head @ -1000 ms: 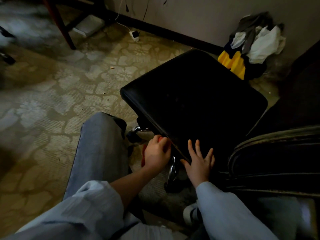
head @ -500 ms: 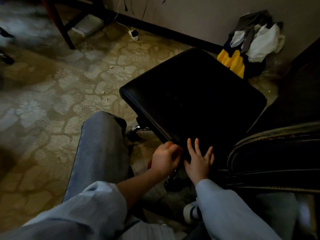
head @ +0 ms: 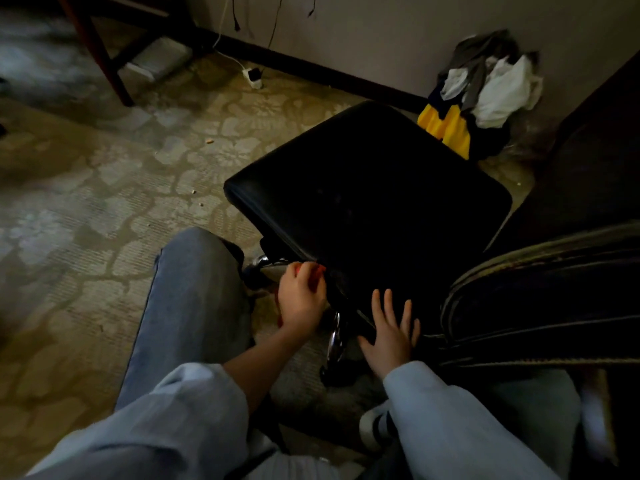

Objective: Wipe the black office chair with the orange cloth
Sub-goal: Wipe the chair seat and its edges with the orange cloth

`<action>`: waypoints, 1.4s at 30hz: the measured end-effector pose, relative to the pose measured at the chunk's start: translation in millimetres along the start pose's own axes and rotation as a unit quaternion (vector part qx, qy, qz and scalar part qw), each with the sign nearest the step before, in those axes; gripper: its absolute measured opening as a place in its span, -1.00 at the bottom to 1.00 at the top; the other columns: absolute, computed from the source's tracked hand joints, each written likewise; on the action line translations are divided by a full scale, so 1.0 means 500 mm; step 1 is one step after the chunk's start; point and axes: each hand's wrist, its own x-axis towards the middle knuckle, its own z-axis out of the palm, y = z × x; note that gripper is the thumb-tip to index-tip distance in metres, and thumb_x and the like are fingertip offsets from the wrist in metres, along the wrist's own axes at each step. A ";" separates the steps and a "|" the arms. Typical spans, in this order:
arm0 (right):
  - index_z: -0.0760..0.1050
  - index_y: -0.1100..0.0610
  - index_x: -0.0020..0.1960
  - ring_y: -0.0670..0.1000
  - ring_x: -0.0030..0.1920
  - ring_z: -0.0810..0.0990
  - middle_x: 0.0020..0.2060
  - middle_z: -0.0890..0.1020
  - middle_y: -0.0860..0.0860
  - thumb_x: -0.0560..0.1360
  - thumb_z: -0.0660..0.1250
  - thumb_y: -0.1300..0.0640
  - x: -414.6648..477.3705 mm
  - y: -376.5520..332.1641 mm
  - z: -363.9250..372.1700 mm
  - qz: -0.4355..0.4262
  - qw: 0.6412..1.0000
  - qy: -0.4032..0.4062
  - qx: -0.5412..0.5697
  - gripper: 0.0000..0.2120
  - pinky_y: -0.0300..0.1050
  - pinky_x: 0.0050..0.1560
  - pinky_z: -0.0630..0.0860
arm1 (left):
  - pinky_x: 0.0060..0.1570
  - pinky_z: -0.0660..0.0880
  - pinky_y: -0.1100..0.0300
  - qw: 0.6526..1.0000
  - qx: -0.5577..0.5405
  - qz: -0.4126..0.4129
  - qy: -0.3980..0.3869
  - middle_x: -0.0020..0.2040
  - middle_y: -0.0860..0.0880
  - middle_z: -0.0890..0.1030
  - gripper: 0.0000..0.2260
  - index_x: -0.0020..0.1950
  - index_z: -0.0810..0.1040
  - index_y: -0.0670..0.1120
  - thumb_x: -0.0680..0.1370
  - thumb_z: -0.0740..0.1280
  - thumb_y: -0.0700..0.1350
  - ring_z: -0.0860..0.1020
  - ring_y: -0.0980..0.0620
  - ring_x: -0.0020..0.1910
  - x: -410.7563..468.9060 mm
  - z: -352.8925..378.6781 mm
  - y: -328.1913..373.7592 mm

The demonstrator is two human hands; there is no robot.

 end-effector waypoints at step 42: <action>-0.11 0.18 0.54 0.23 0.51 -0.13 0.51 -0.06 0.25 0.56 0.08 -0.18 -0.066 0.195 -0.023 -0.128 0.942 0.080 -0.299 -0.27 0.07 0.05 -0.77 | -0.10 0.47 0.09 0.885 0.154 0.418 -0.134 0.09 -0.07 0.57 -0.71 0.14 0.57 0.01 0.48 0.20 0.02 0.57 -0.07 -0.10 -0.098 0.049 0.089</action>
